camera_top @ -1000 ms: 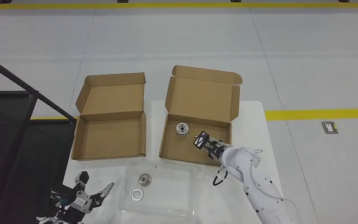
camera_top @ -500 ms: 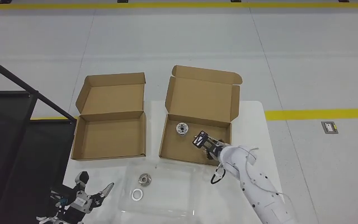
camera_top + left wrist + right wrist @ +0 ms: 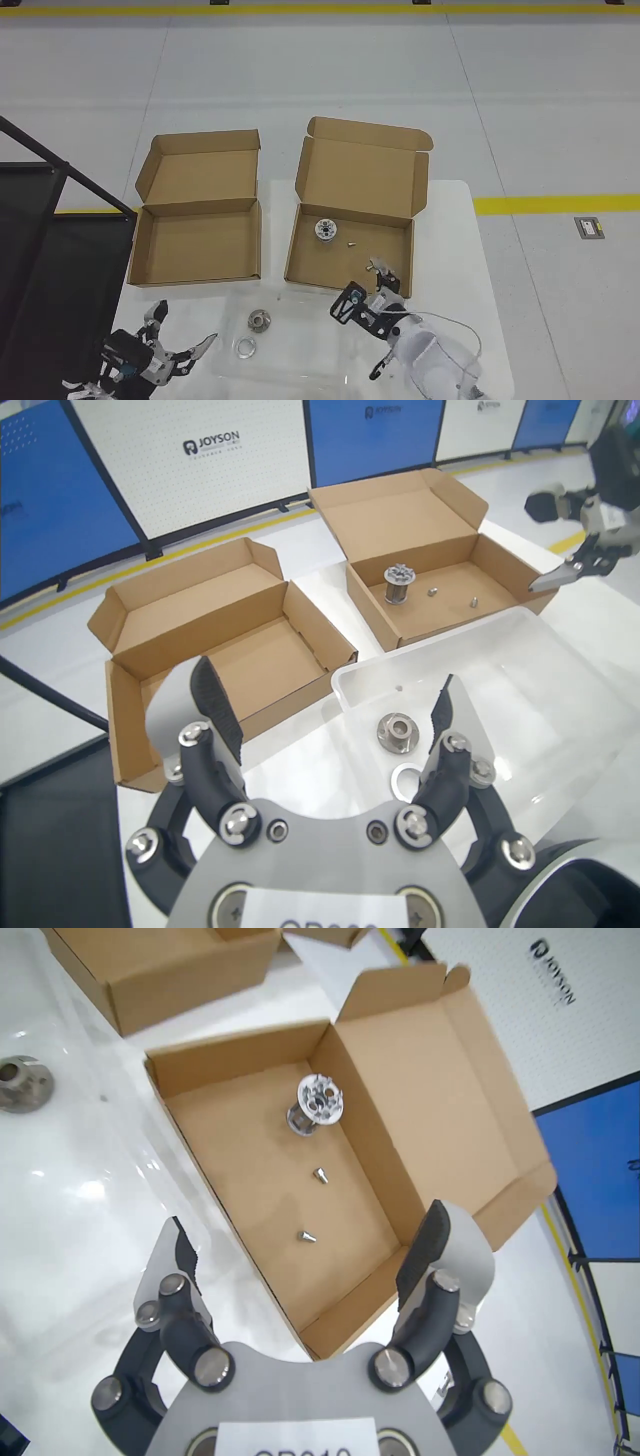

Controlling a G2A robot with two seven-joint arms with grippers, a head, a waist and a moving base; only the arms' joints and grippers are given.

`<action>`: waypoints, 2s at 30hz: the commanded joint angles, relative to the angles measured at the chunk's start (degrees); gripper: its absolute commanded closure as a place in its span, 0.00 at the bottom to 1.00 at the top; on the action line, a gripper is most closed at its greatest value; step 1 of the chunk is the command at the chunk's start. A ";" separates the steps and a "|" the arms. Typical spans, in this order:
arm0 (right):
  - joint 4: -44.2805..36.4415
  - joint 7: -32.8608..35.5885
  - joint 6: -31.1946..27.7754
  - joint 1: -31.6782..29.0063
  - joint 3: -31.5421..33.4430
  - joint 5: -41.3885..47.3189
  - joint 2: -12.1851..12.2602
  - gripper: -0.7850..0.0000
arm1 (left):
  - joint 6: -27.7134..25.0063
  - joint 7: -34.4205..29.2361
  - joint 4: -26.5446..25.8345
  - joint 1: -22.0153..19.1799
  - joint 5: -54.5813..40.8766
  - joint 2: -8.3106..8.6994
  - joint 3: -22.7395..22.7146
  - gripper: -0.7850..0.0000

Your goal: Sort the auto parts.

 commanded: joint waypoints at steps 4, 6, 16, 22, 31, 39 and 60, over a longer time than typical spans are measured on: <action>-5.21 -10.18 1.85 -9.14 1.78 -7.01 1.36 0.00 | 0.62 -4.48 -5.83 -0.05 11.27 0.26 2.75 0.00; -6.72 -14.38 2.04 -12.31 2.69 -9.56 1.95 0.00 | 0.51 -7.76 -7.35 -1.07 14.32 0.35 4.08 0.00; -8.93 -20.78 3.01 -18.82 4.22 -13.79 2.97 0.00 | -5.99 -18.91 -9.92 -4.19 17.29 0.60 8.69 0.00; -8.93 -20.78 3.01 -18.82 4.22 -13.79 2.97 0.00 | -5.30 -19.58 -9.61 -4.32 17.93 0.60 8.79 0.00; -8.07 -35.79 -0.71 -19.54 8.84 -8.62 4.18 0.00 | -4.78 -42.80 -9.10 -12.19 21.65 -0.14 19.07 0.00; -7.52 -42.47 -2.90 -22.22 13.84 -4.65 5.22 0.00 | -7.74 -63.39 -3.95 -24.14 12.69 -1.61 28.25 0.00; -7.52 -42.47 -2.90 -22.22 13.84 -4.65 5.22 0.00 | 1.80 -74.54 6.74 -32.91 8.49 -3.60 35.82 0.00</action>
